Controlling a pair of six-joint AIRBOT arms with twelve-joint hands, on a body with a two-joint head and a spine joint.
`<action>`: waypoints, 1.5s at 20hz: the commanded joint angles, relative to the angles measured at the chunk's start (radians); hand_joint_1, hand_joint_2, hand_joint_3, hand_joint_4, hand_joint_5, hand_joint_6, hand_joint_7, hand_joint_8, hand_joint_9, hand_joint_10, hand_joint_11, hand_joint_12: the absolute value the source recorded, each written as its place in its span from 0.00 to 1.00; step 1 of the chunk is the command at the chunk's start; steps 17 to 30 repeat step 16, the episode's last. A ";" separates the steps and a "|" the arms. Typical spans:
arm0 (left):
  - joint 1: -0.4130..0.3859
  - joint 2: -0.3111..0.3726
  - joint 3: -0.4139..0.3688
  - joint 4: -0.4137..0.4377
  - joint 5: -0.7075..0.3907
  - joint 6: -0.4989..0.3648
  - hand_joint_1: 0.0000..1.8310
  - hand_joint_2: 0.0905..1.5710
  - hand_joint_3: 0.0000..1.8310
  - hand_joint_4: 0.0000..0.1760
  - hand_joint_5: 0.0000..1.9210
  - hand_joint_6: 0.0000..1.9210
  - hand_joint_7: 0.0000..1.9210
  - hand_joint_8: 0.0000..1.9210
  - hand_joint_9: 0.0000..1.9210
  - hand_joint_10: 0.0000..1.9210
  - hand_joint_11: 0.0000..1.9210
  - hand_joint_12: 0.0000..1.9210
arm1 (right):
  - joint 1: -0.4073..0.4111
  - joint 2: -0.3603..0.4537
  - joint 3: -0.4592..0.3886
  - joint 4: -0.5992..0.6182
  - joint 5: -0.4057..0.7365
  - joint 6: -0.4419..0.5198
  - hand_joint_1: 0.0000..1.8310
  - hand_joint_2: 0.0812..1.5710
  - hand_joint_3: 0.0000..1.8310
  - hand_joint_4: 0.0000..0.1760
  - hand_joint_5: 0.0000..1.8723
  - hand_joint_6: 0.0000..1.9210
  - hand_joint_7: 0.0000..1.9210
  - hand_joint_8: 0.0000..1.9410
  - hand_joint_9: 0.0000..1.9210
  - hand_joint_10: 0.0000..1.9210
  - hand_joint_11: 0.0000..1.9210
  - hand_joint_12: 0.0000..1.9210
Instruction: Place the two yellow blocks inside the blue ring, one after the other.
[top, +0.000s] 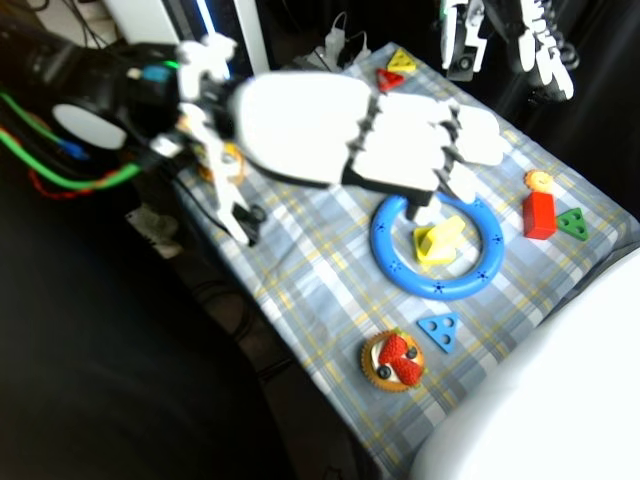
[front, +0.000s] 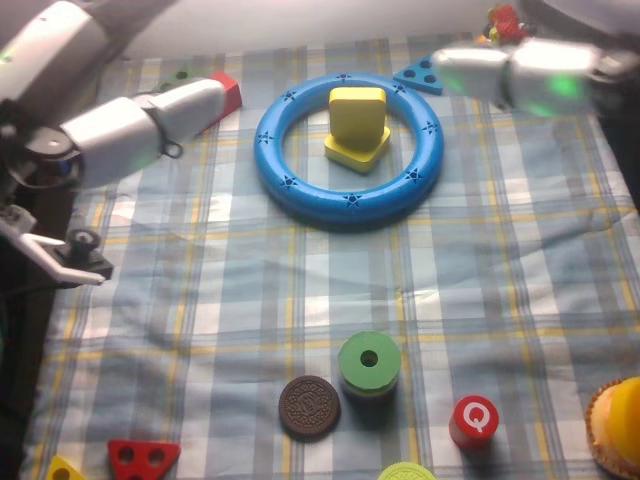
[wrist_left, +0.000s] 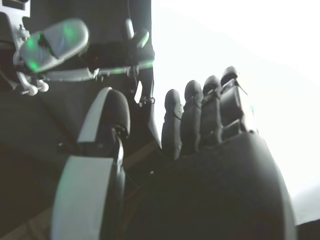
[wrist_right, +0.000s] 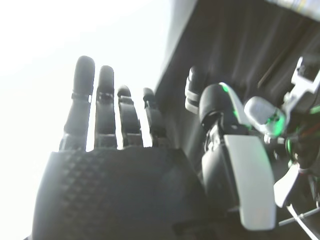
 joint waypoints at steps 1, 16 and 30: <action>-0.003 0.002 0.000 0.009 -0.153 -0.021 0.45 0.85 0.01 0.04 0.11 0.00 0.10 0.00 0.05 0.01 0.01 0.00 | -0.004 0.016 -0.009 0.002 0.182 0.015 0.09 0.84 0.00 0.50 0.00 0.00 0.01 0.00 0.04 0.11 0.00 0.54; 0.152 -0.016 0.023 -0.077 -0.428 -0.302 0.16 0.88 0.00 0.63 0.00 0.00 0.01 0.00 0.03 0.01 0.00 0.34 | -0.464 0.225 -0.213 0.247 0.818 0.049 0.23 0.79 0.00 0.48 0.00 0.00 0.00 0.00 0.00 0.00 0.00 0.00; 0.152 -0.016 0.023 -0.077 -0.428 -0.302 0.16 0.88 0.00 0.63 0.00 0.00 0.01 0.00 0.03 0.01 0.00 0.34 | -0.464 0.225 -0.213 0.247 0.818 0.049 0.23 0.79 0.00 0.48 0.00 0.00 0.00 0.00 0.00 0.00 0.00 0.00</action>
